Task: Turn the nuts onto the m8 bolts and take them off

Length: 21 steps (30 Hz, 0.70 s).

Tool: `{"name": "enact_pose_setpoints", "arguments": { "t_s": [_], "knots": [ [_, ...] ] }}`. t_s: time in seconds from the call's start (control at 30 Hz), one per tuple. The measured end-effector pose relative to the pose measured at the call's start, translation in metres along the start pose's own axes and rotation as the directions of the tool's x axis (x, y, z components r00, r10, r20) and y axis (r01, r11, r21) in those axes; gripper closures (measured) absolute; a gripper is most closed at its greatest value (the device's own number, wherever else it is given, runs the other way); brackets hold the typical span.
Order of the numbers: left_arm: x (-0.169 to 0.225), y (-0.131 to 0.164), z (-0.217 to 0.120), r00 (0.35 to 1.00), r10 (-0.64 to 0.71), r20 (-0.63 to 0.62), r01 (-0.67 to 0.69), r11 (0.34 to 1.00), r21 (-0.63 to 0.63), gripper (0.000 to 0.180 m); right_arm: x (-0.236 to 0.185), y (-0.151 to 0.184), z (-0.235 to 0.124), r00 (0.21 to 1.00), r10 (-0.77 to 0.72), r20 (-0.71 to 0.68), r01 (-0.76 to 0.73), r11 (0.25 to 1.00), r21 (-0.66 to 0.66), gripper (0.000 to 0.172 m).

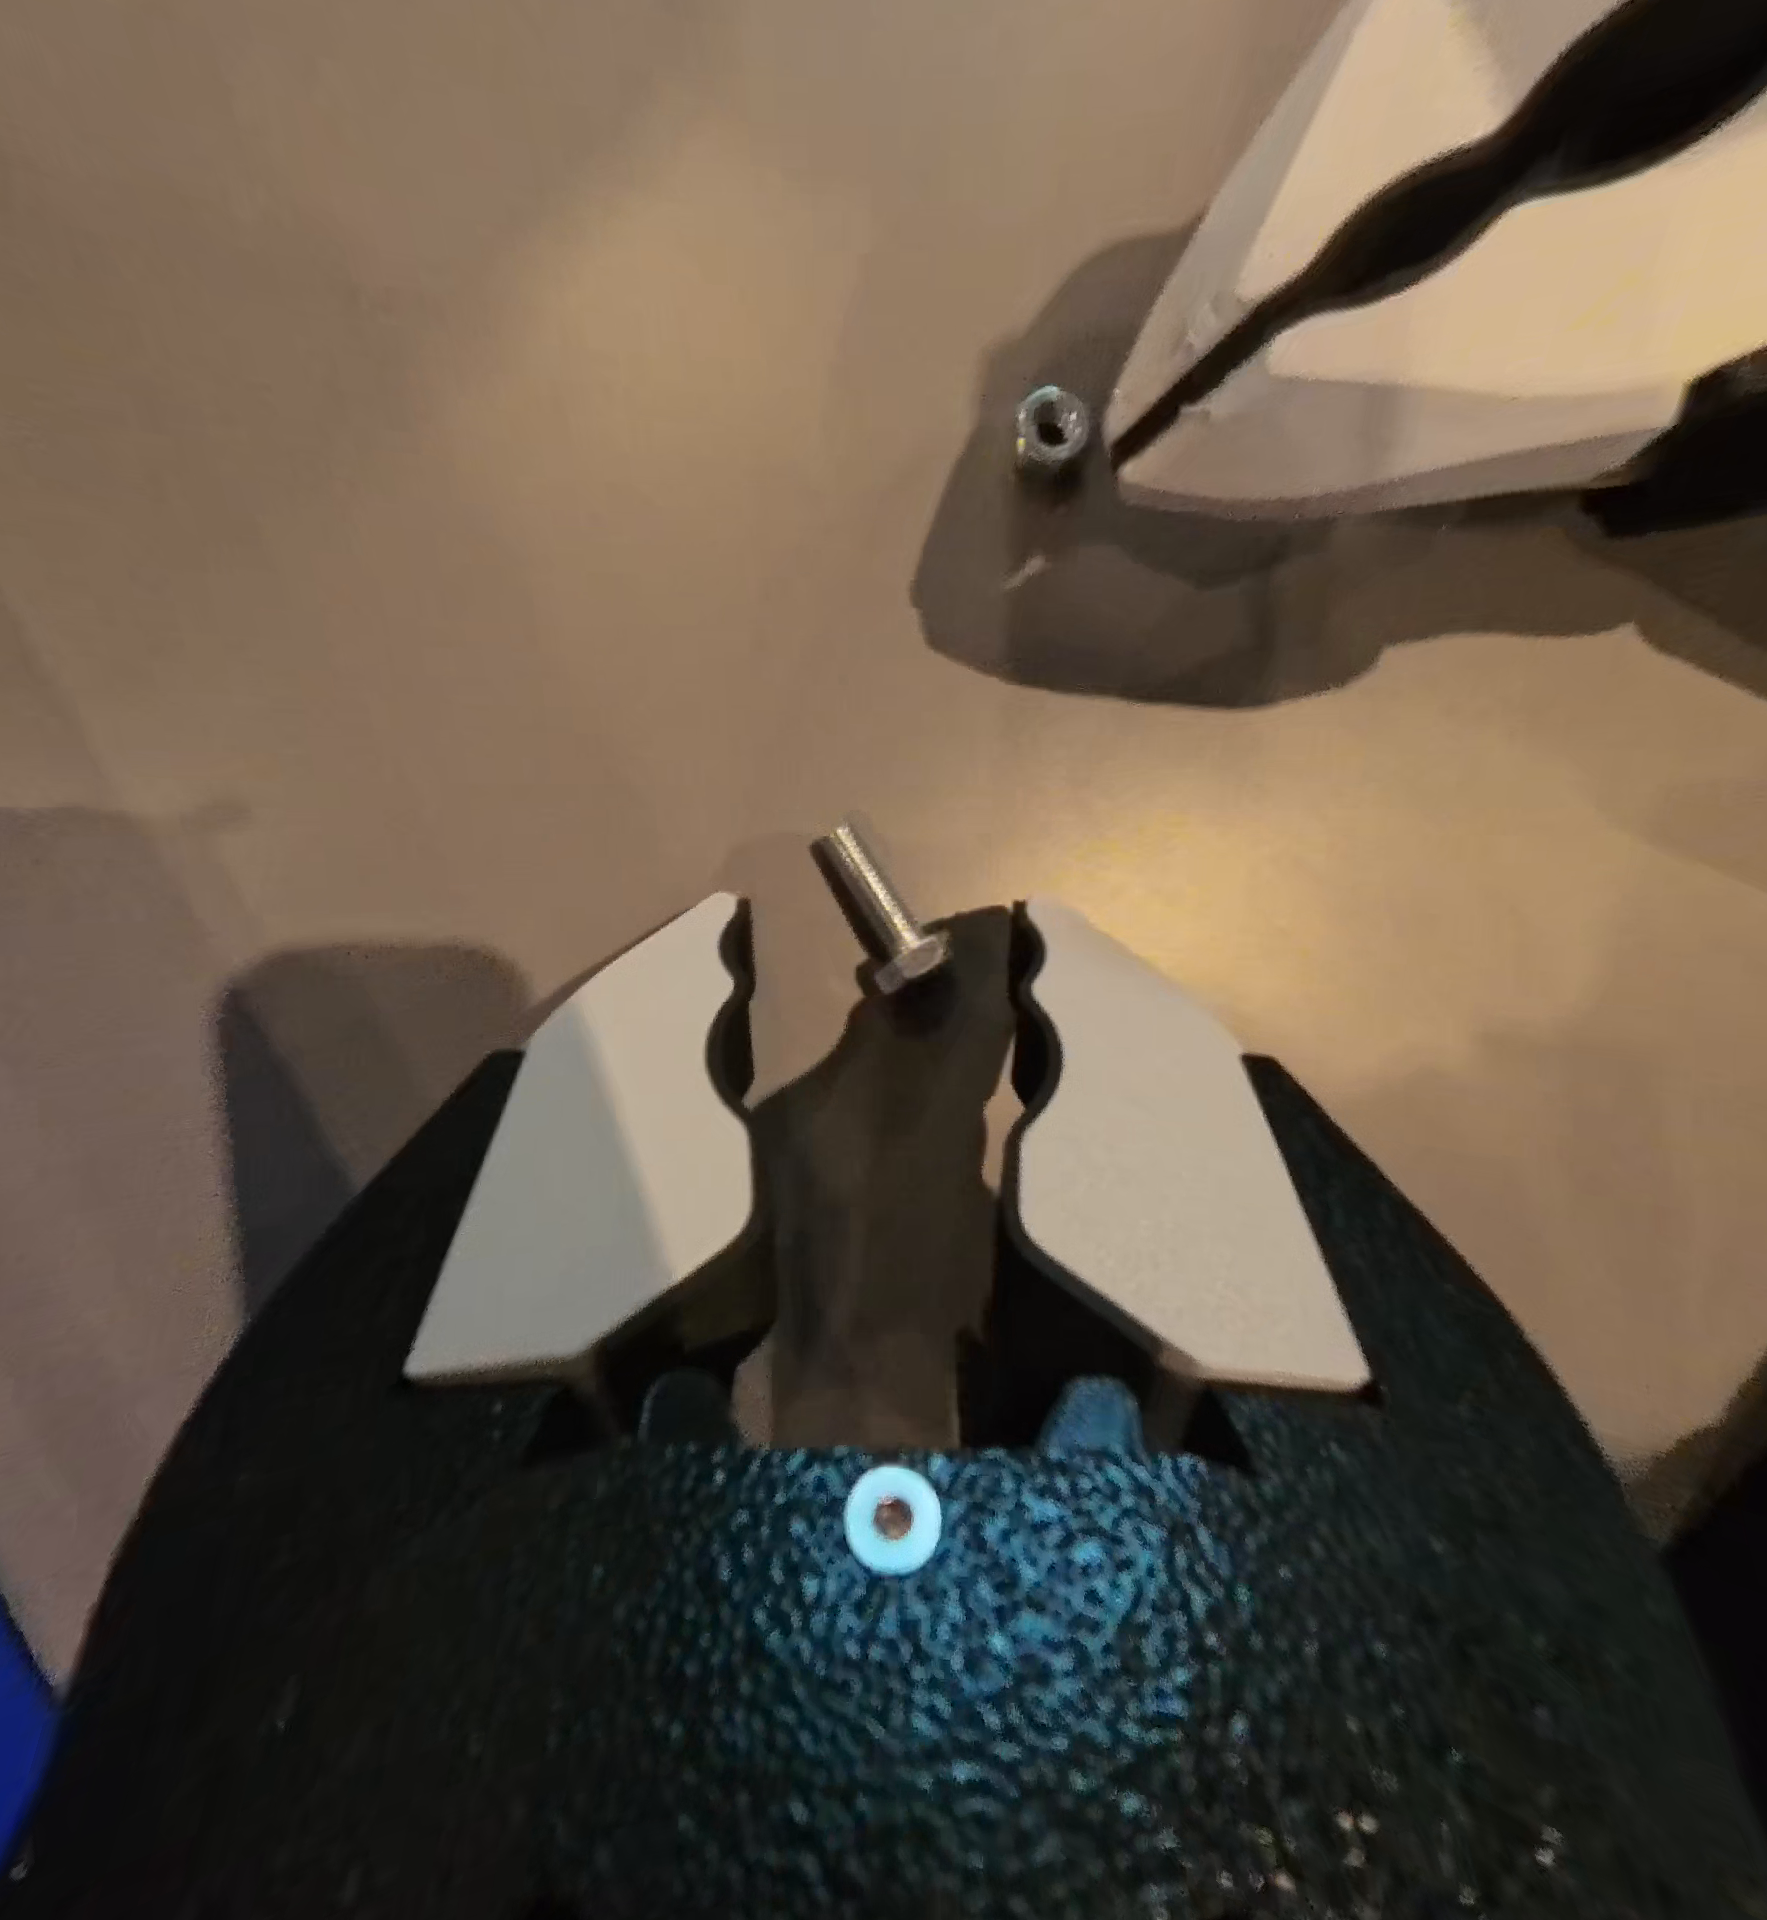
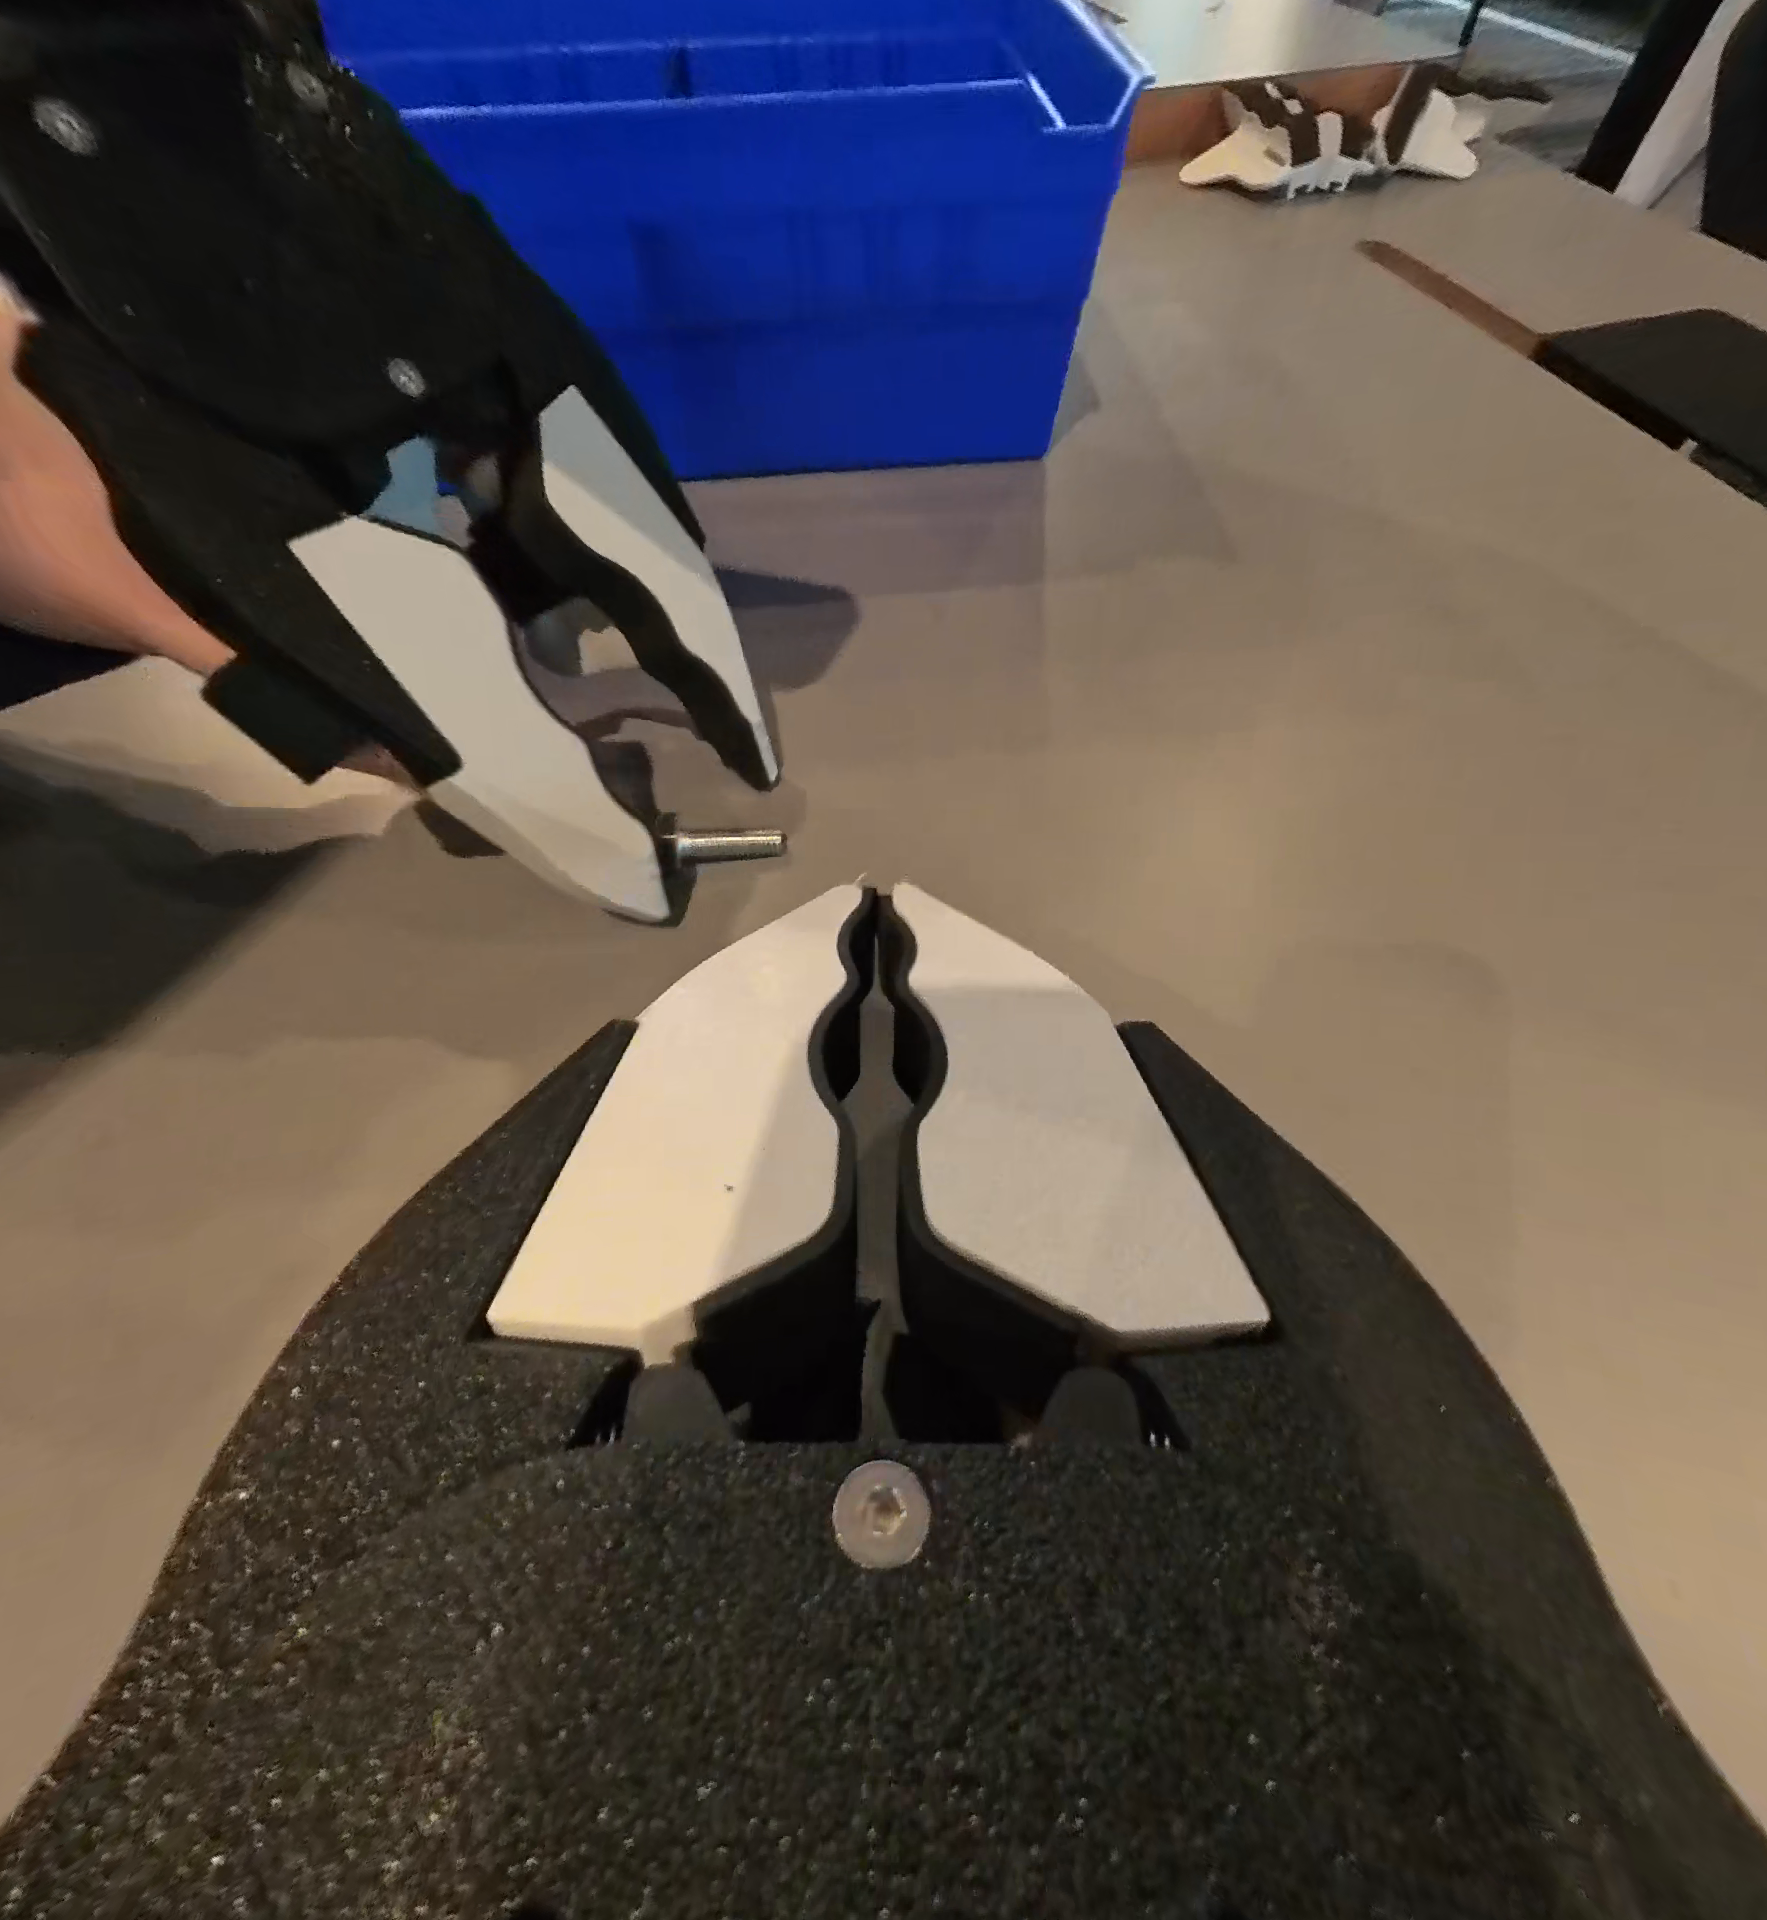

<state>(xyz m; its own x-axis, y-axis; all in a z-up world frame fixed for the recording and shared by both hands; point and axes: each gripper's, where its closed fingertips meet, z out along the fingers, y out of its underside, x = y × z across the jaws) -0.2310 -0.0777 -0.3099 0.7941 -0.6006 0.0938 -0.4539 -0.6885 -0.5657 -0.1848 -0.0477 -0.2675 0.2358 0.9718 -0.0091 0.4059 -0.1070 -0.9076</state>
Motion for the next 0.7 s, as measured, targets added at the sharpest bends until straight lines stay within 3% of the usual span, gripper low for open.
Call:
{"name": "enact_pose_setpoints", "arguments": {
  "t_s": [0.1,0.2,0.33,0.43,0.53,0.7],
  "knots": [
    [-0.006,0.002,0.000,0.998,0.033,0.051,-0.031,0.999,-0.030,0.149,-0.005,-0.001,0.002,1.000,-0.020,0.017,0.020,1.000,0.001,0.172],
    [-0.007,0.005,-0.002,0.991,0.120,0.063,-0.115,0.990,-0.080,0.165,-0.012,0.000,0.004,0.997,0.012,0.073,-0.011,1.000,-0.006,0.155],
    [-0.010,0.002,-0.002,0.971,0.217,0.095,-0.210,0.974,-0.083,0.167,-0.018,-0.005,0.003,0.988,0.082,0.132,-0.085,0.996,0.020,0.151],
    [-0.001,-0.024,-0.013,0.938,0.314,0.148,-0.333,0.933,0.134,0.167,-0.021,-0.017,-0.002,0.971,0.143,0.192,-0.163,0.982,0.096,0.151],
    [0.023,-0.052,-0.035,0.912,0.379,0.156,-0.409,0.823,0.394,0.167,-0.027,-0.033,-0.009,0.943,0.176,0.281,-0.233,0.956,0.181,0.152],
    [0.041,-0.063,-0.053,0.835,0.478,0.273,-0.548,0.677,0.491,0.168,-0.030,-0.043,-0.016,0.953,0.121,0.278,-0.195,0.946,0.259,0.156]
  ]
}}
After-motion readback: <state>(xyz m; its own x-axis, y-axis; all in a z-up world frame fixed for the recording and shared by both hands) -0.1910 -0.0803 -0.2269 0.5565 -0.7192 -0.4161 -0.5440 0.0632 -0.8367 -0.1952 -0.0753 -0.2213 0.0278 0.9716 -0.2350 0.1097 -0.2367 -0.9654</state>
